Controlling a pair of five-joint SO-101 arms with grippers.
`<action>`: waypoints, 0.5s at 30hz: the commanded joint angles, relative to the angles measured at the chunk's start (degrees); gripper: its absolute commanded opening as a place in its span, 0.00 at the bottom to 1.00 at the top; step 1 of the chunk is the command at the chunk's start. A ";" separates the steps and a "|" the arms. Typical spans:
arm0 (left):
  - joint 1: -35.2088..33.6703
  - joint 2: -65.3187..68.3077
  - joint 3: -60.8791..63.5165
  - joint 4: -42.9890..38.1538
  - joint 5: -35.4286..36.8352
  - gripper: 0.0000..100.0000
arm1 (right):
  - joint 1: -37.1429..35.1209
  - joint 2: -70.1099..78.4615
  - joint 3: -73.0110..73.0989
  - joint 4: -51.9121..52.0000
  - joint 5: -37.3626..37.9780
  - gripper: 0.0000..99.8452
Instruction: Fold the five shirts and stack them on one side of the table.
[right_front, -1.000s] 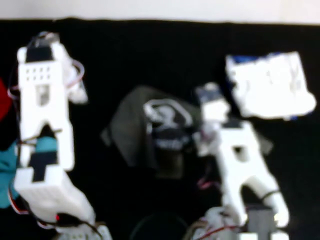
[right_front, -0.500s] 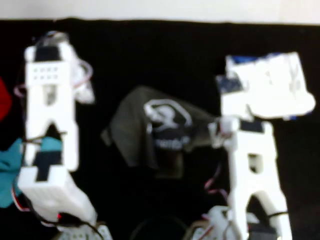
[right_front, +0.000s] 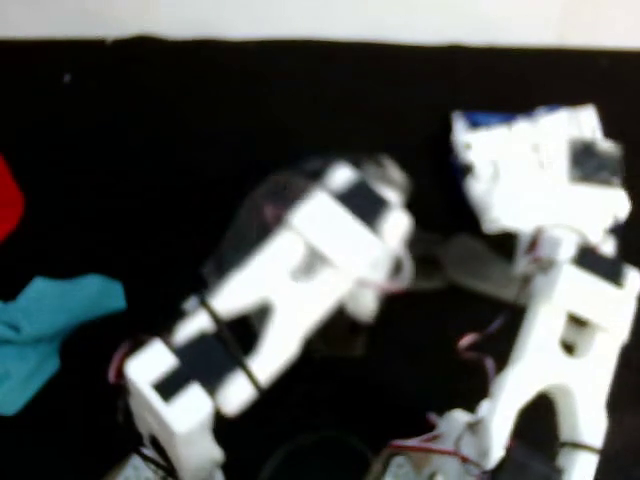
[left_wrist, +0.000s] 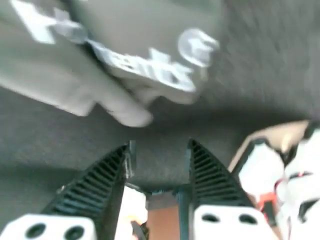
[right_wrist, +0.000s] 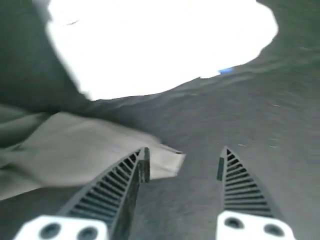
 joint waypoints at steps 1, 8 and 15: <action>4.97 -0.31 3.56 -5.89 0.62 0.17 | 3.74 0.04 -2.95 -0.84 0.53 0.22; 3.65 7.25 12.00 -18.90 5.27 0.22 | 4.53 0.04 -2.68 -0.57 4.48 0.22; -3.82 19.74 -3.65 -16.79 5.10 0.21 | 4.09 0.04 -2.59 -0.57 4.48 0.22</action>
